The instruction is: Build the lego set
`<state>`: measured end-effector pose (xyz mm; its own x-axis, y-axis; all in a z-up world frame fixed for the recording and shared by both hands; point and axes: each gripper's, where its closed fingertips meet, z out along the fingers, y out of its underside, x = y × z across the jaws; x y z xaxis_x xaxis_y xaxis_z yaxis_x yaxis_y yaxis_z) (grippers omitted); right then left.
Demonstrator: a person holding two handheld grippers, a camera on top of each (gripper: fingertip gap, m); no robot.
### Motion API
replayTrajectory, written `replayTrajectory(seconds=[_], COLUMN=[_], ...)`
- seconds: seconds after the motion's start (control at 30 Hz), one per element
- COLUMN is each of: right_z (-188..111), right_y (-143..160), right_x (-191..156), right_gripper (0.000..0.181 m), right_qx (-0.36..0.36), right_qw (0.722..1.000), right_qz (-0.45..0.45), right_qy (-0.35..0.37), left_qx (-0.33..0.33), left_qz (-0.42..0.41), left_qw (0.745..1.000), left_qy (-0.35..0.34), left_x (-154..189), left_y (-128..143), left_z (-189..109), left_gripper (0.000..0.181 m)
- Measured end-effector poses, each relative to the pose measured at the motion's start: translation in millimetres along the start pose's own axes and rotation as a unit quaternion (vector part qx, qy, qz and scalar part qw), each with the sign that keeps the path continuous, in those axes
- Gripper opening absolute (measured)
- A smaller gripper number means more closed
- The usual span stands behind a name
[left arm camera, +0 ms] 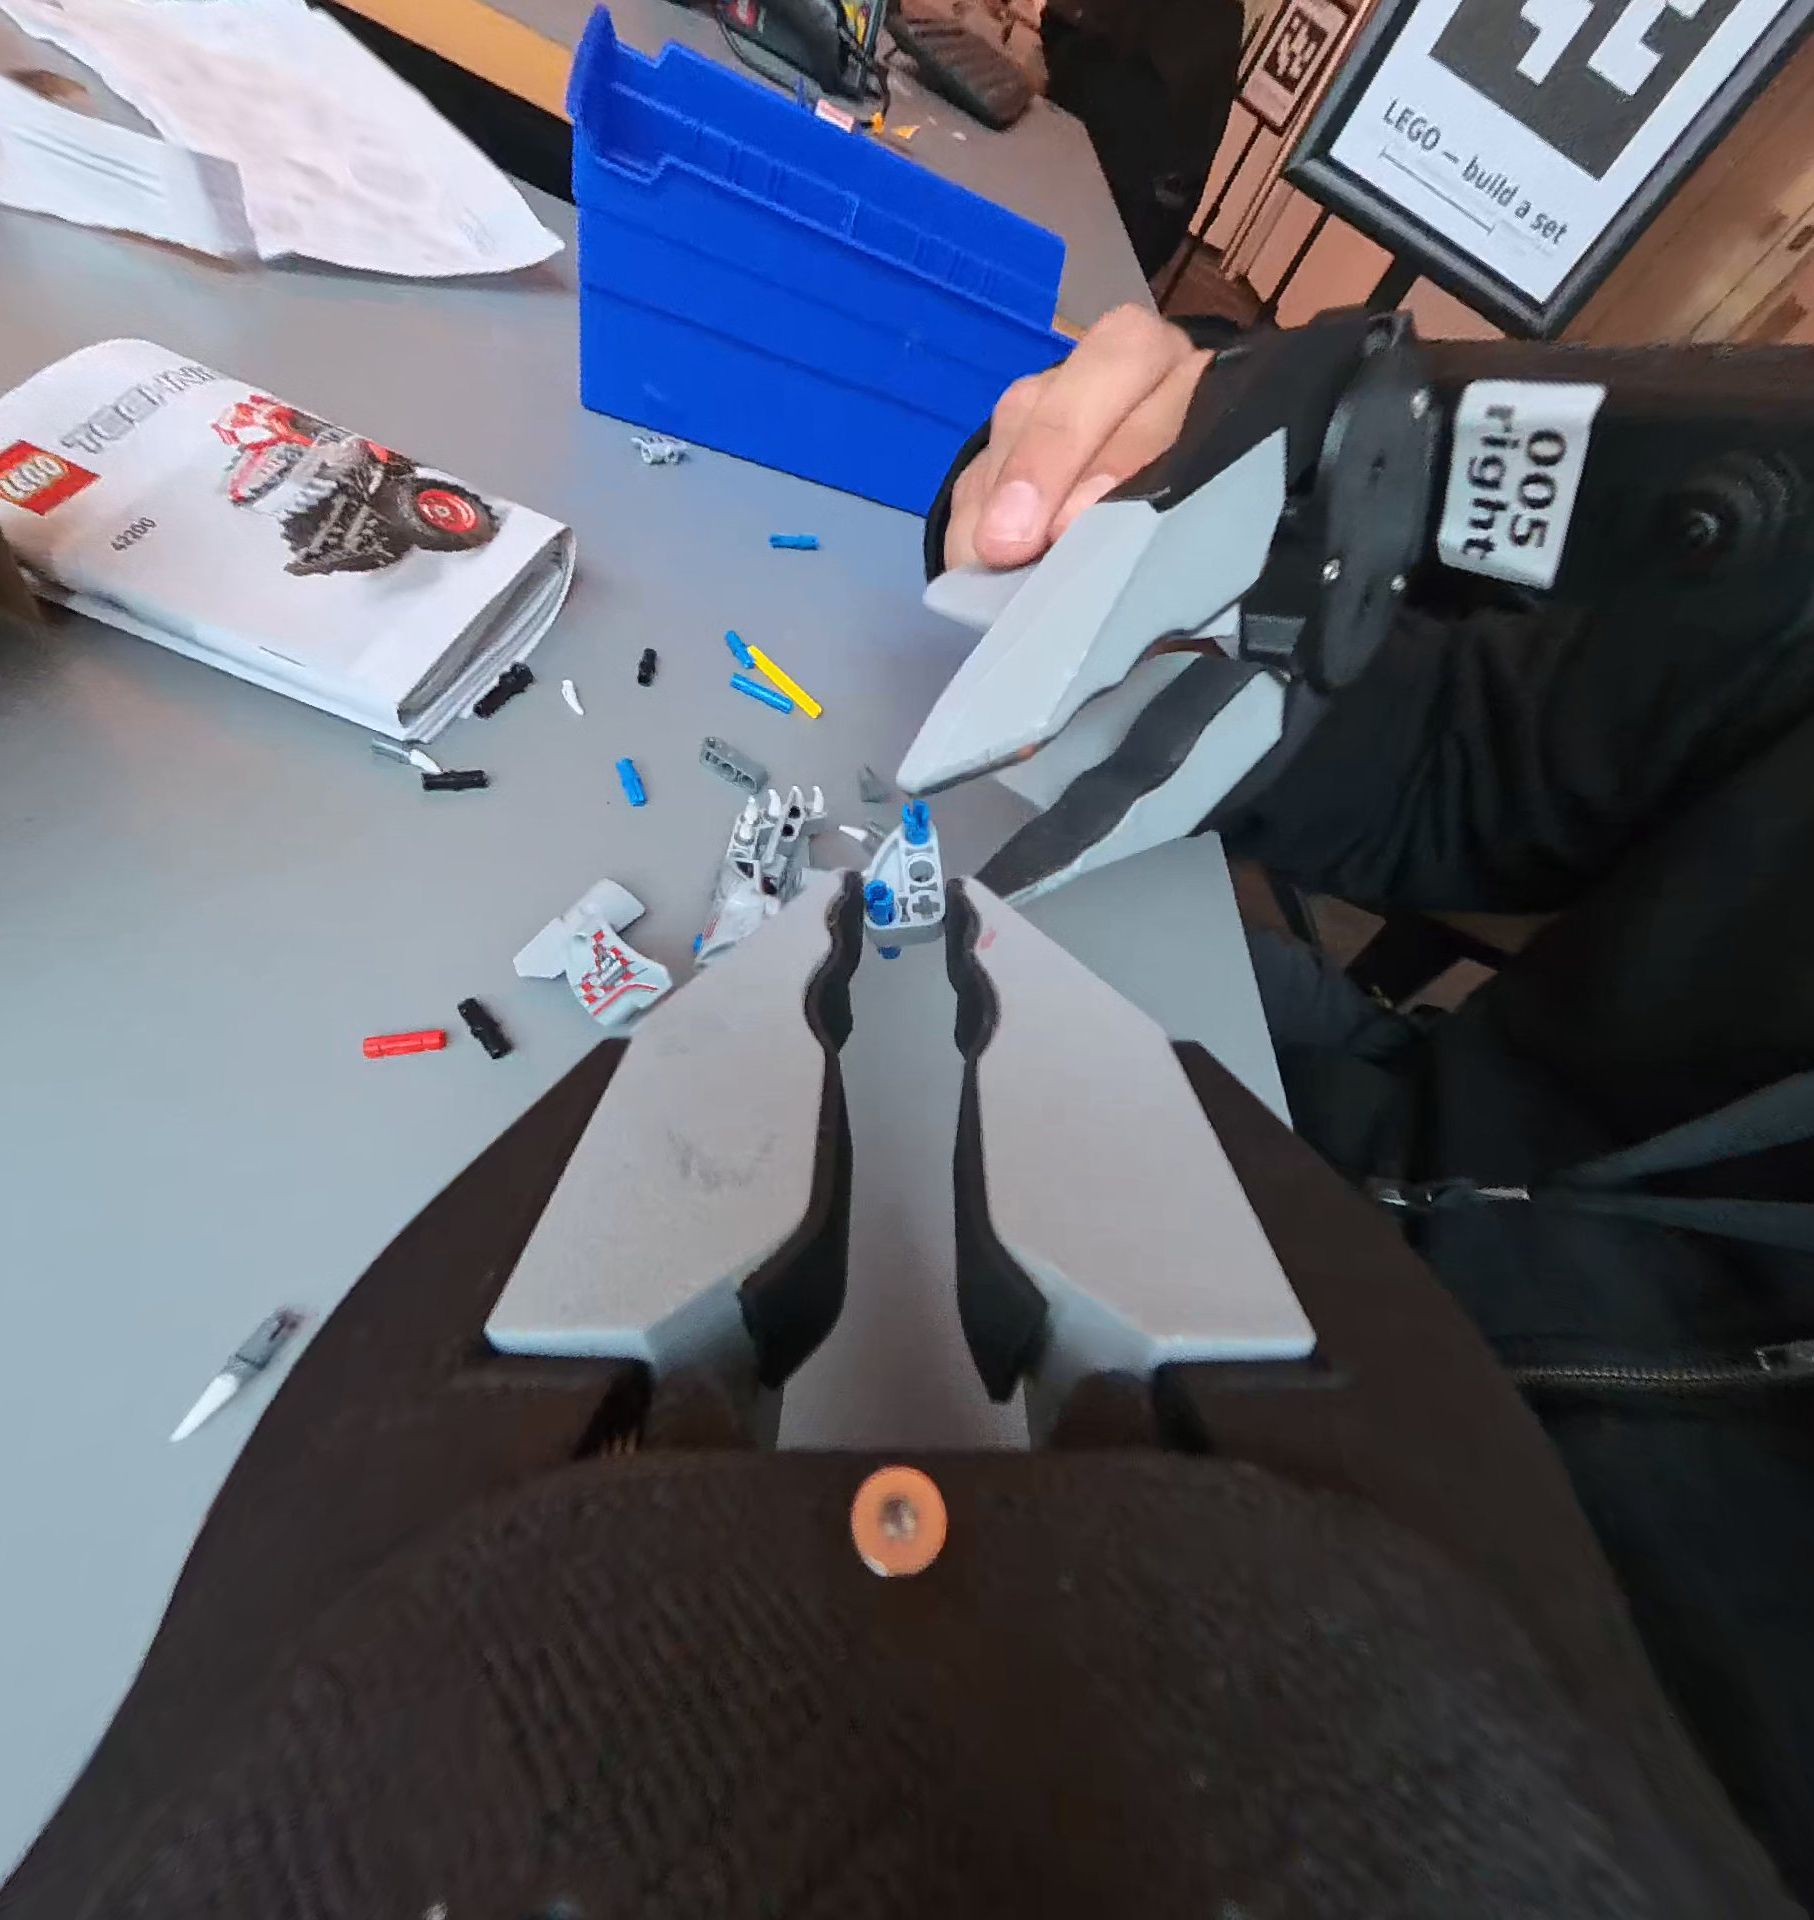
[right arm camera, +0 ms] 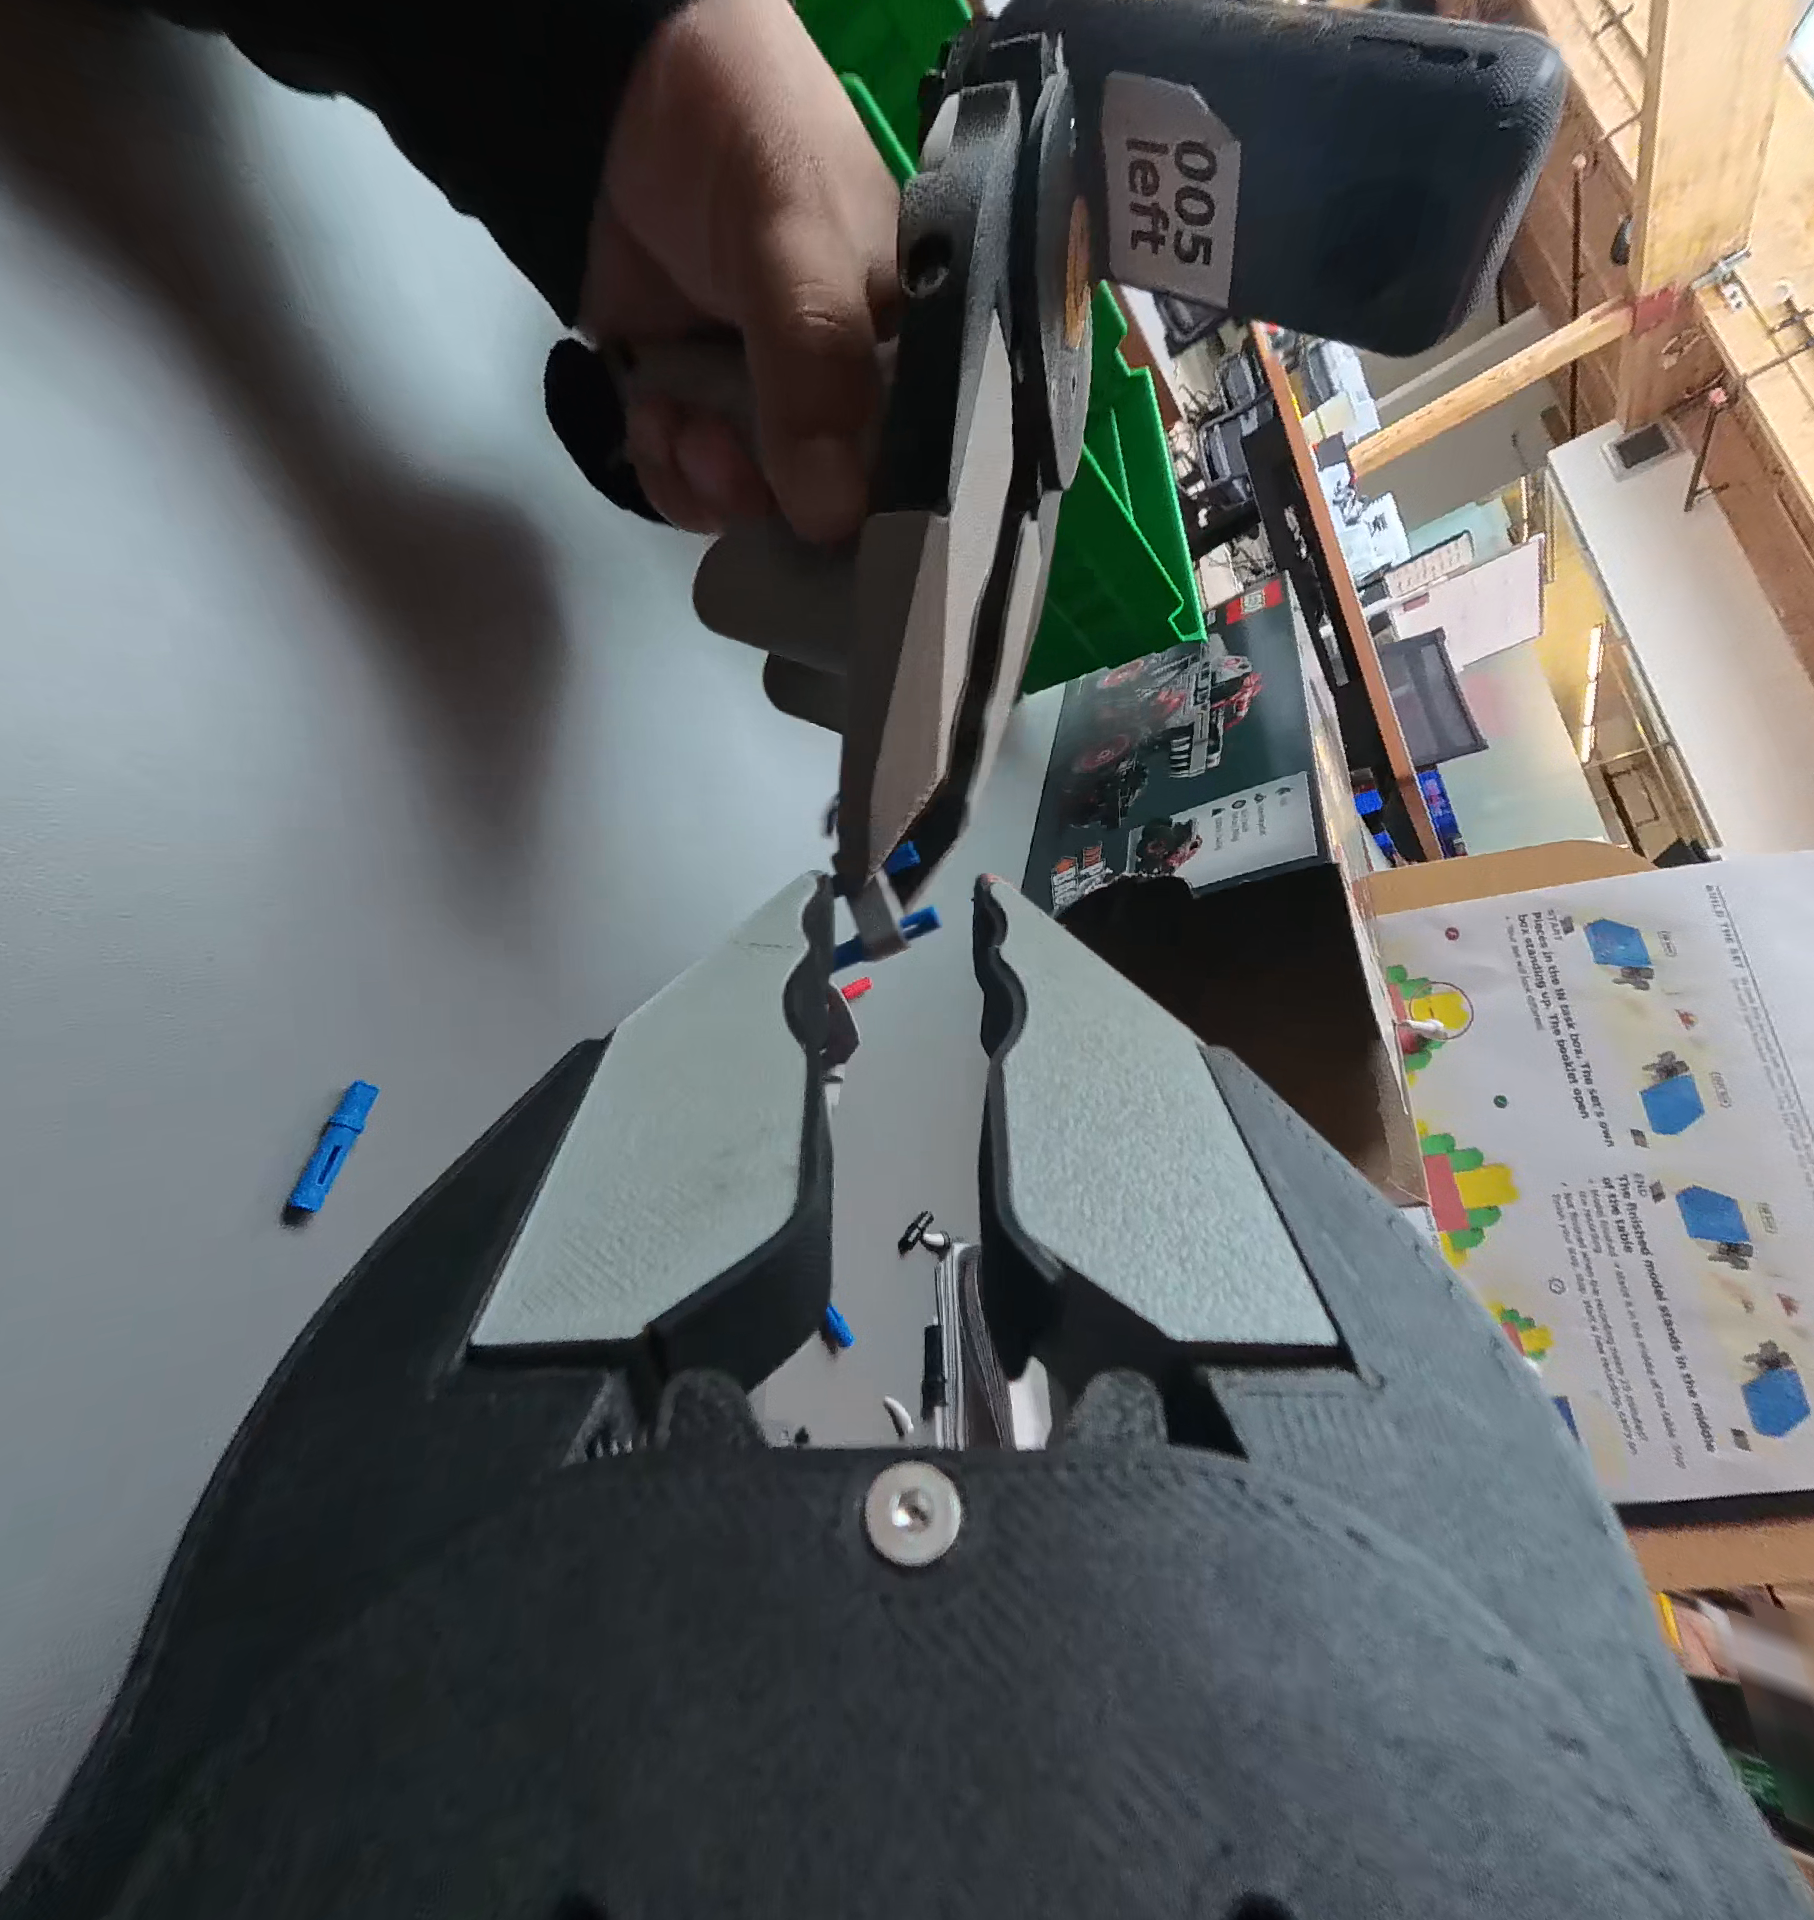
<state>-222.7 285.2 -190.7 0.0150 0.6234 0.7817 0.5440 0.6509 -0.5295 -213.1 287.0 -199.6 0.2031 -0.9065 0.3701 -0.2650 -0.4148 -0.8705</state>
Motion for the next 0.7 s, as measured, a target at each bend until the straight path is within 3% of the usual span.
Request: replayTrajectory(seconds=[0.07,0.13,0.2,0.6,0.7], right_z=[1,4,7,9,6], right_y=[3,8,13,15,16], right_x=[-2,-8,-11,-14,-19], right_gripper=[0.027,0.014,0.014,0.012,0.004], right_qx=[-0.017,-0.04,-0.064,-0.083,-0.081], right_qw=[1.0,0.997,0.994,0.992,0.993], right_qz=[-0.023,-0.06,-0.086,-0.097,-0.077], right_qy=[0.001,-0.001,0.003,-0.002,-0.028], left_qx=[-0.018,-0.02,-0.024,-0.034,-0.03], left_qz=[-0.006,-0.018,-0.03,-0.028,-0.023], left_qw=[1.0,1.0,0.999,0.999,0.999], left_qy=[-0.008,-0.006,-0.008,-0.015,-0.013], left_x=[-3,-5,-7,-7,-4], left_y=[7,8,10,13,10], left_z=[3,3,2,3,4], left_gripper=[0.014,0.014,0.014,0.014,0.014])
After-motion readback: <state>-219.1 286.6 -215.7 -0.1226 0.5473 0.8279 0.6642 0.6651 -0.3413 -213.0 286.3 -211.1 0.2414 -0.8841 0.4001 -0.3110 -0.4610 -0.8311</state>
